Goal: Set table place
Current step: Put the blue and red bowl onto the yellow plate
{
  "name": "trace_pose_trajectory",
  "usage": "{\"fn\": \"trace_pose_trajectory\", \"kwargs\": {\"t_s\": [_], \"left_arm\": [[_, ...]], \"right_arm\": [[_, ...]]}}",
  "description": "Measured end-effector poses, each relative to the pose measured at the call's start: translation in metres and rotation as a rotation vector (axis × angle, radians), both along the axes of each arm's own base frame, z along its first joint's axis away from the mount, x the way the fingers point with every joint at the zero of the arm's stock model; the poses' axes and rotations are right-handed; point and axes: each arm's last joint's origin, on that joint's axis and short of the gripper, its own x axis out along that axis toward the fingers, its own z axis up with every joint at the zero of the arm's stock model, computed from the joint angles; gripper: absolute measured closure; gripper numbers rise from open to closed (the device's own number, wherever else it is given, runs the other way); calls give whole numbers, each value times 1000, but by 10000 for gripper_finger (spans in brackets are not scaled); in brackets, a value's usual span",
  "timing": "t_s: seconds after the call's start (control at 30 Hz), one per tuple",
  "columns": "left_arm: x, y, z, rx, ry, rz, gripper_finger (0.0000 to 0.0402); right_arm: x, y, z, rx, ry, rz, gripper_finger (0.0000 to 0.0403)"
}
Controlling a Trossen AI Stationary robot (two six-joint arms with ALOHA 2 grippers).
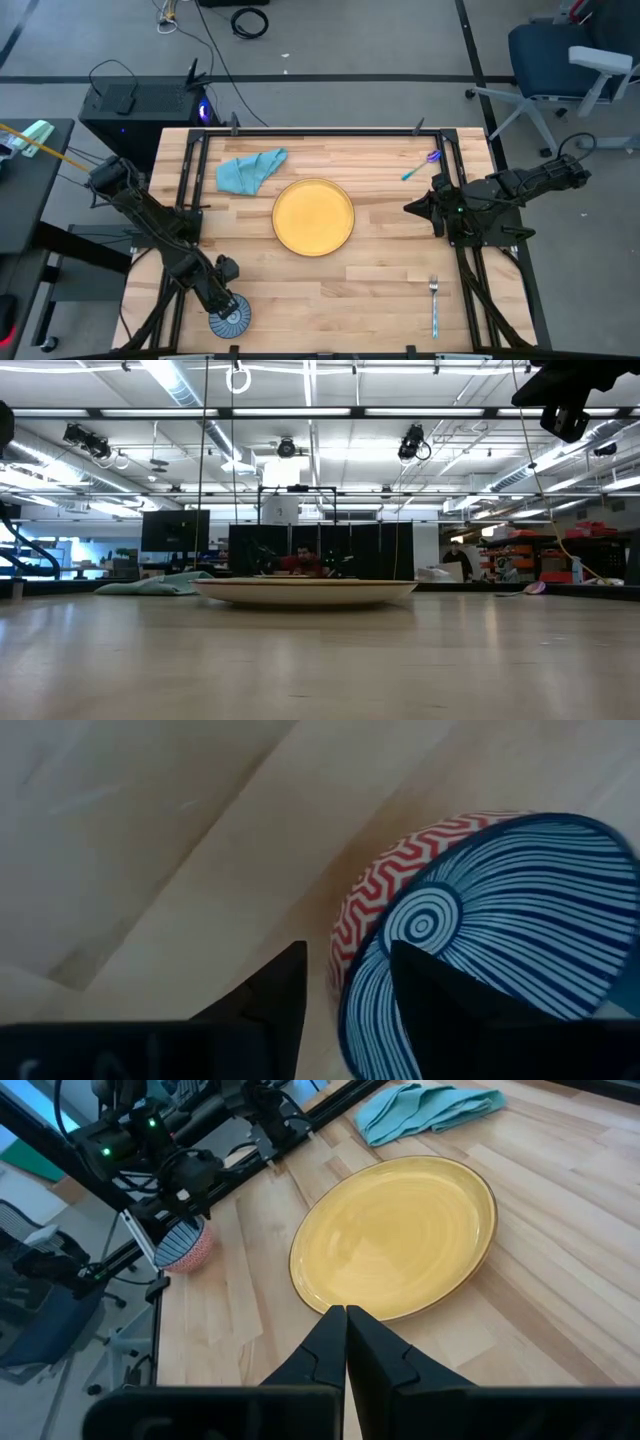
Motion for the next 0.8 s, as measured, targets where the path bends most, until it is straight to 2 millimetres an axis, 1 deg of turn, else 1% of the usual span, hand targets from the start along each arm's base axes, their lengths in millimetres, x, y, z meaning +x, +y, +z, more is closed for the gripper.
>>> {"fn": "trace_pose_trajectory", "kwargs": {"t_s": [0.2,0.43,0.63,0.8], "left_arm": [[3,-4,-11,29,30,5,249],[4,-5,-16,40,47,22,272],[4,-5,-16,32,49,38,311],[5,-7,-15,14,40,41,361]], "right_arm": [[0,0,0,0,0,0,386],[0,0,0,0,0,0,386],[0,0,0,0,0,0,386],[0,0,0,0,0,0,386]]}}
